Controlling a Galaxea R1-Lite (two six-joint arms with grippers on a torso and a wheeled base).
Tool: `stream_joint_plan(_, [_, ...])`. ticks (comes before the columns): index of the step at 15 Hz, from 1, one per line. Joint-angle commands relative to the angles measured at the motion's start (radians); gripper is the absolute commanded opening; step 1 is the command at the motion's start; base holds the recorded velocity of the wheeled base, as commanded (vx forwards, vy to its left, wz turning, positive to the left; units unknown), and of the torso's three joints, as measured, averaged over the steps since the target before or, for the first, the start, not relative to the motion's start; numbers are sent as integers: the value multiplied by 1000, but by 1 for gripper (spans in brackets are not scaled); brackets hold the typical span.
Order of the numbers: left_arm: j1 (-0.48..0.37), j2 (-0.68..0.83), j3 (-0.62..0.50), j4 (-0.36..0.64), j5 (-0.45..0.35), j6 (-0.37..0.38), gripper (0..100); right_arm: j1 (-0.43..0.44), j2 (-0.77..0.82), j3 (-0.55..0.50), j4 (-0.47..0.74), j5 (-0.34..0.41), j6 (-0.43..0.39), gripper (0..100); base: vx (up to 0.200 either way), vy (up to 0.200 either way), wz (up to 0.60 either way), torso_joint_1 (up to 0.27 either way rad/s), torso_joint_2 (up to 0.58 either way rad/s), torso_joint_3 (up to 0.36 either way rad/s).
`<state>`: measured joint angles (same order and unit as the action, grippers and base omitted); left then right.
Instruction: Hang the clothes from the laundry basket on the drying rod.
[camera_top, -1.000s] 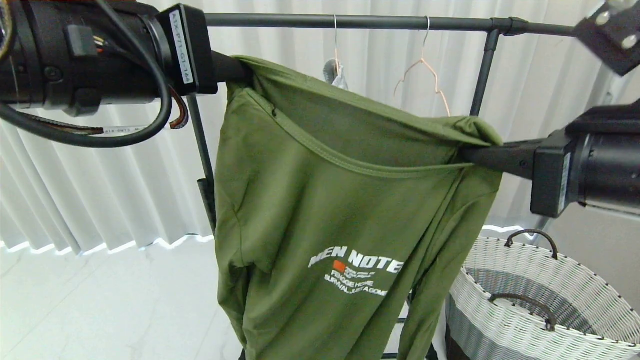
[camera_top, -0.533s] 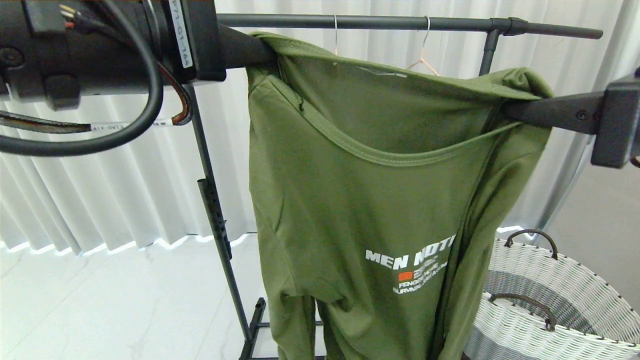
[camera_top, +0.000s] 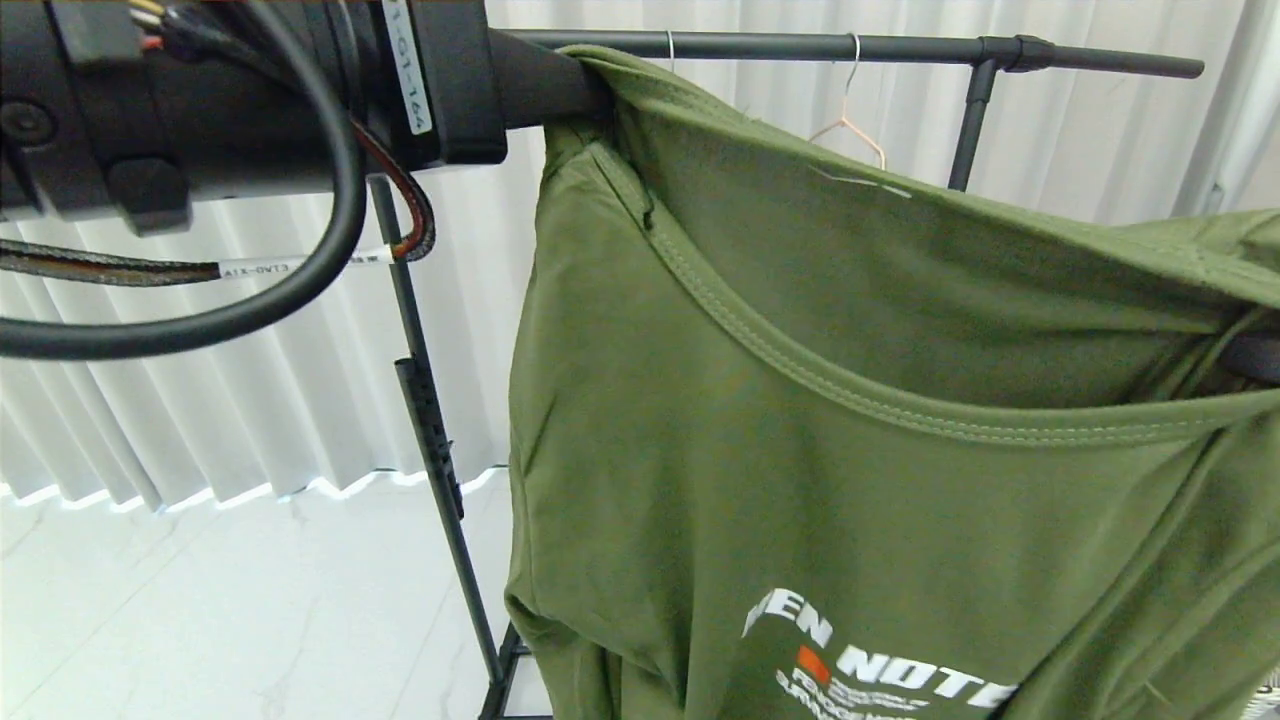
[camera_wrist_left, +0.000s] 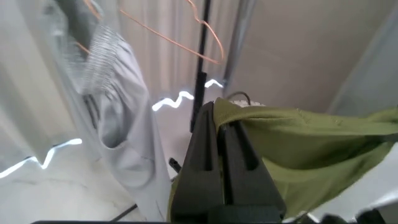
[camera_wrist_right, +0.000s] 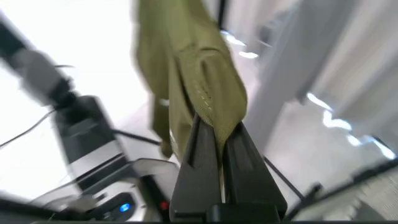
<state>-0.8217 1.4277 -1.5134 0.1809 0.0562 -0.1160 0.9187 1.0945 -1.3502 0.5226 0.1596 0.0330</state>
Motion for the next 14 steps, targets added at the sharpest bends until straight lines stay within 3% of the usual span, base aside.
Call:
stream_joint_plan(1, [-10, 7, 2, 0, 2, -1, 0, 45, -13, -1, 1, 5, 2, 0, 0, 0, 0, 0, 0, 0])
stream_joint_plan(3, [-10, -21, 10, 12, 1, -1, 0, 40, -15, 10, 1, -8, 1, 0, 0, 0, 0, 0, 0, 0])
stream_joint_plan(5, [-36, -49, 12, 86, -2, -1, 0, 5, -1, 28, -13, -97, -7, 0, 0, 0, 0, 0, 0, 0])
stream_joint_plan(7, [-85, -90, 12, 186, -7, -1, 0, 5, 30, 40, -101, -169, -27, 0, 0, 0, 0, 0, 0, 0])
stream_joint_plan(10, [-166, -162, 15, 293, -64, -1, 0, 8, 90, 108, -334, -167, -64, 0, 0, 0, 0, 0, 0, 0])
stream_joint_plan(12, [-234, -194, 19, 339, -64, -1, 0, 32, 147, 115, -446, -170, -71, 0, 0, 0, 0, 0, 0, 0])
stream_joint_plan(14, [-238, -207, 18, 345, -64, -1, 0, 40, 188, 108, -501, -169, -71, 0, 0, 0, 0, 0, 0, 0])
